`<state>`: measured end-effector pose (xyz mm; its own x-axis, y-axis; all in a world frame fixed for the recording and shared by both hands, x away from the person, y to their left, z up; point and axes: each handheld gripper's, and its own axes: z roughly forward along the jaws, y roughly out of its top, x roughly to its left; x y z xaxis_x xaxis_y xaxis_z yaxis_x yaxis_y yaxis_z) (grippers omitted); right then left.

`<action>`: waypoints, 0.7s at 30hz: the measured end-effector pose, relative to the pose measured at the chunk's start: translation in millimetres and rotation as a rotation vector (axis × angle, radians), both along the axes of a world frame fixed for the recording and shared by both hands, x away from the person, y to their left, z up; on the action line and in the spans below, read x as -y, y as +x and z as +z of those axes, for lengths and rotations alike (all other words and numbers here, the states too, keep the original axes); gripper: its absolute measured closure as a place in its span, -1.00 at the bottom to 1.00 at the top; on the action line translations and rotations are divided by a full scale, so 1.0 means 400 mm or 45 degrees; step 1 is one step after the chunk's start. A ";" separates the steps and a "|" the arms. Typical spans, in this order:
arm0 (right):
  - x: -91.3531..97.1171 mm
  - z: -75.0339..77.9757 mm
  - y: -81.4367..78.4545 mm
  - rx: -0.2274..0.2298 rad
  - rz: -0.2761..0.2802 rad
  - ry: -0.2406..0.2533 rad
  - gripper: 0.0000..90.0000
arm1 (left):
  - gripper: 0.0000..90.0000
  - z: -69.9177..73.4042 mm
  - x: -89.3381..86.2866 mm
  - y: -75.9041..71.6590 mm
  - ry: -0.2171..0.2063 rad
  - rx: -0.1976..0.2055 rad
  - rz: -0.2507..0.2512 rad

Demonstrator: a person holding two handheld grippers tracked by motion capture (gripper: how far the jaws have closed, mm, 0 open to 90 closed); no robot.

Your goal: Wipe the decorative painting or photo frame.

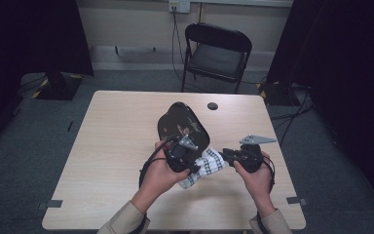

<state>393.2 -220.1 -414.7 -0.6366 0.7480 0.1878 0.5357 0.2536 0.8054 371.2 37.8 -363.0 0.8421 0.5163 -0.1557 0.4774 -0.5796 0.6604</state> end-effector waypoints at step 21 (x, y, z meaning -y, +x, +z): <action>-0.020 -0.009 -0.004 -0.018 0.037 -0.012 0.51 | 0.79 0.186 0.008 0.036 -0.065 0.080 0.017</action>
